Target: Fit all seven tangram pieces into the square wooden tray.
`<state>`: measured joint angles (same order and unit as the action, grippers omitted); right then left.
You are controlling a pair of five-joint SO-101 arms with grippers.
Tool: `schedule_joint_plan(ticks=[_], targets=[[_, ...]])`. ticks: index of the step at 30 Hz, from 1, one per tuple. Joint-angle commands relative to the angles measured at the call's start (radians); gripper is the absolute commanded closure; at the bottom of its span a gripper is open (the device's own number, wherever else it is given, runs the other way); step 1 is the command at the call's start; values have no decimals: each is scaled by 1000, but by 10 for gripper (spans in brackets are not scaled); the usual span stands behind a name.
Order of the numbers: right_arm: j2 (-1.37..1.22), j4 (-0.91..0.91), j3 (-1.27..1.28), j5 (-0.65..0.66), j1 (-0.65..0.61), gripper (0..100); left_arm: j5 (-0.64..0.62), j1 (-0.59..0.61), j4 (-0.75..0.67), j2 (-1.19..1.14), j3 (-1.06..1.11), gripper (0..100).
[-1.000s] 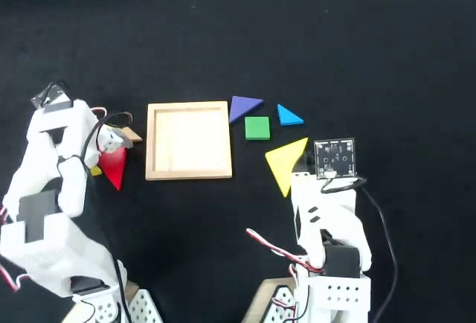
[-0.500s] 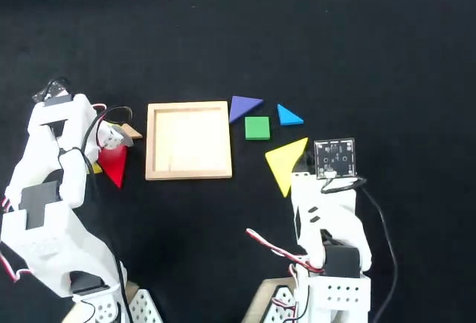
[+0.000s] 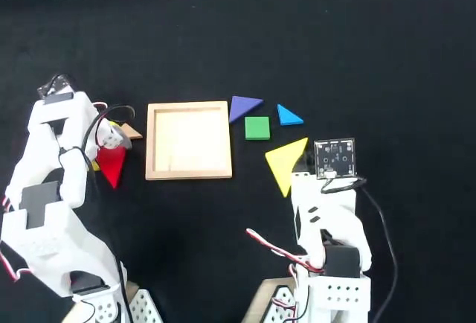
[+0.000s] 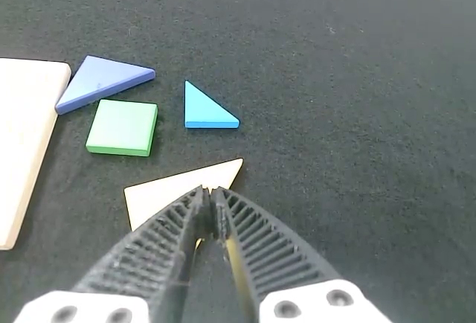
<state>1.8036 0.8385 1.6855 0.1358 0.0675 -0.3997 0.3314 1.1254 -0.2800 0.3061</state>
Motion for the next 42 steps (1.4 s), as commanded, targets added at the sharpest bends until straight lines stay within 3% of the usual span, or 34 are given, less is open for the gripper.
schedule_joint_plan(ticks=[1,10,19,22,29,35,42], targets=[[84,17,-1,12,-6,987,127,-16,130,55,-120,836],[85,17,-1,12,-6,987,364,-153,252,376,-213,836],[90,17,-1,12,0,986,322,-429,141,311,-209,836],[90,18,-1,12,0,986,261,-432,68,209,-217,836],[90,18,-1,12,-3,986,252,-412,-15,38,-229,824],[90,18,-1,12,-3,986,256,-375,-14,0,-248,653],[90,18,-1,12,-3,986,259,-377,43,-9,-255,664]])
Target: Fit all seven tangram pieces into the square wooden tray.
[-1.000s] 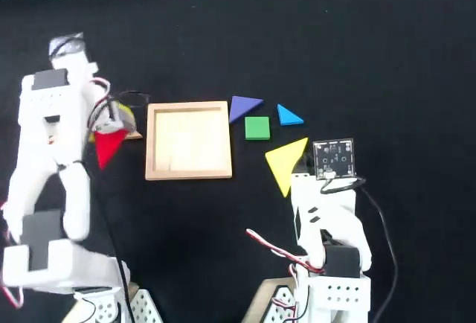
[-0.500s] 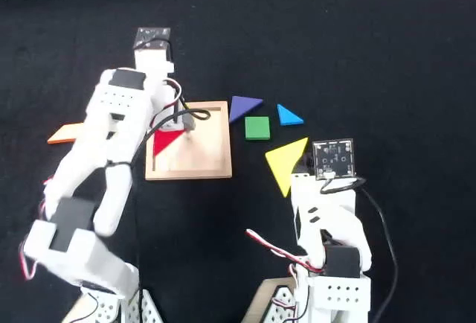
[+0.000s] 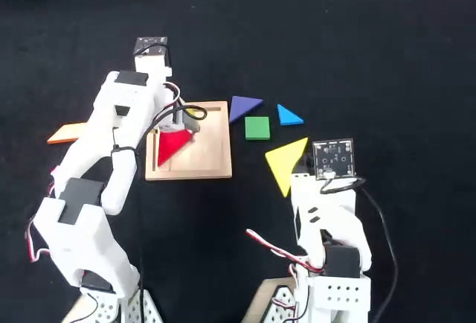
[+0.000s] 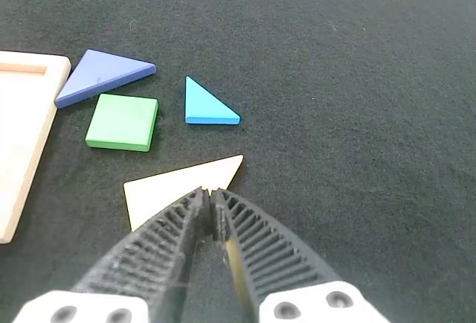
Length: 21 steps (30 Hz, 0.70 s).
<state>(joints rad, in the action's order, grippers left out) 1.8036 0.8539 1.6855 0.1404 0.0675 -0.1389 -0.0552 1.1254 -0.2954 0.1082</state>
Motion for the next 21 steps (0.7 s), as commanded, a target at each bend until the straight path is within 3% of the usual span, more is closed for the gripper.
schedule_joint_plan(ticks=[1,9,16,21], targets=[[90,3,-1,8,-3,986,-2,10,54,12,-58,664],[87,3,-1,8,-5,986,-11,-31,138,-3,-288,667],[85,3,-1,11,-3,986,-11,-96,-2,-166,-315,668],[85,5,-1,104,-5,986,-11,-81,-26,-239,-317,668]])
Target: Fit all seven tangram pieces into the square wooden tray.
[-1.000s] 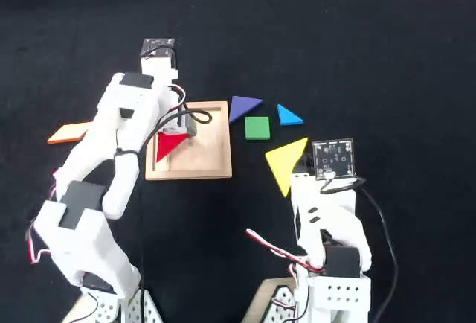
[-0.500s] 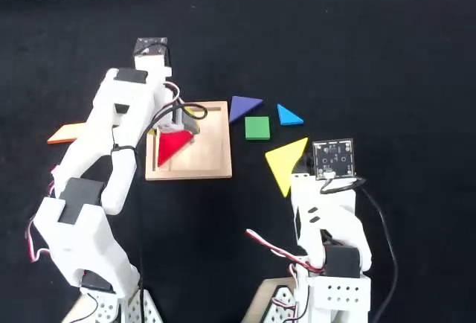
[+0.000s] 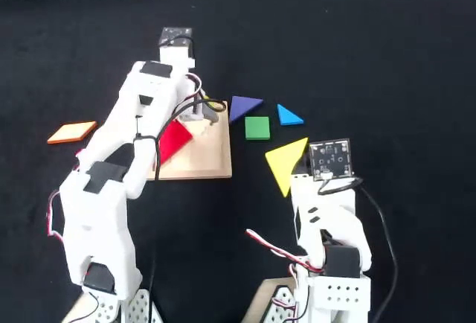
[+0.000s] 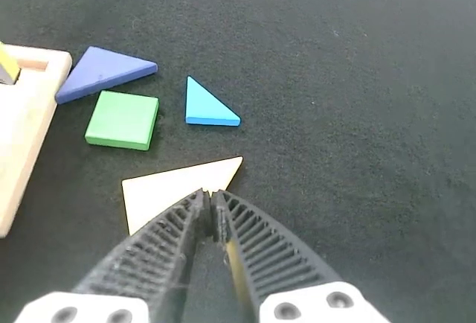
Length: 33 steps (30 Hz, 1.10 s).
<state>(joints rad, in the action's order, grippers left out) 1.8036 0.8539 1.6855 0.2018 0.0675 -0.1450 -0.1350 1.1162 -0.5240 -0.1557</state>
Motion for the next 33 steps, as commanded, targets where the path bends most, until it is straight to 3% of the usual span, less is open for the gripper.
schedule_joint_plan(ticks=[1,15,26,33], targets=[[85,5,-1,48,-5,986,-5,1,-8,-17,-53,668],[85,5,-1,49,-5,986,5,76,166,-11,-151,668],[85,5,-1,49,-3,986,-5,-65,121,-89,-260,666],[84,5,-1,49,-3,986,9,54,198,-178,-275,665]])
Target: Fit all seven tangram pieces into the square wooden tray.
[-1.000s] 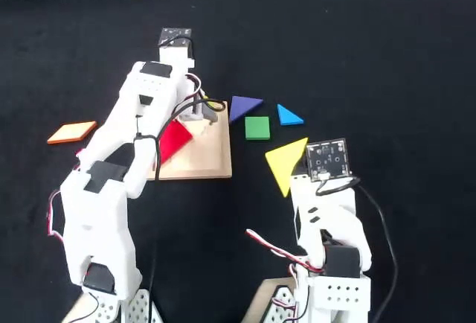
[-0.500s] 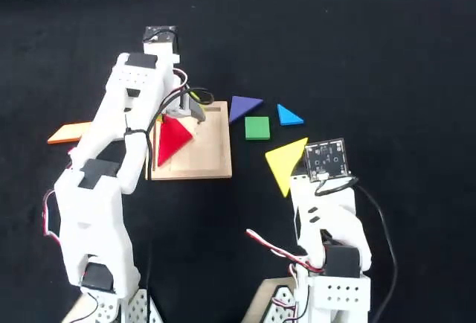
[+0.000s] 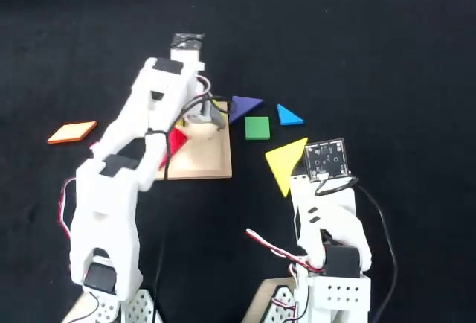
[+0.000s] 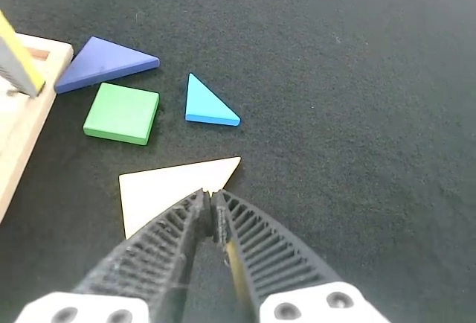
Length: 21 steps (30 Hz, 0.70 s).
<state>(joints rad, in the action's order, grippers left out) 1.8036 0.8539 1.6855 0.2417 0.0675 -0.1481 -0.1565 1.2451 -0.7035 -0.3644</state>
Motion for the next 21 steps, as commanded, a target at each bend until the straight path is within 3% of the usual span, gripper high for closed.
schedule_joint_plan(ticks=[1,5,13,17,21], targets=[[84,5,-1,9,-3,986,31,90,117,11,-84,664],[84,5,-1,11,-5,986,63,99,253,52,-185,664],[84,5,-1,11,-6,986,63,54,362,78,-344,664],[84,5,-1,11,-6,986,64,-1,517,89,-455,664],[84,5,-1,11,-5,986,63,-10,517,210,-484,666]])
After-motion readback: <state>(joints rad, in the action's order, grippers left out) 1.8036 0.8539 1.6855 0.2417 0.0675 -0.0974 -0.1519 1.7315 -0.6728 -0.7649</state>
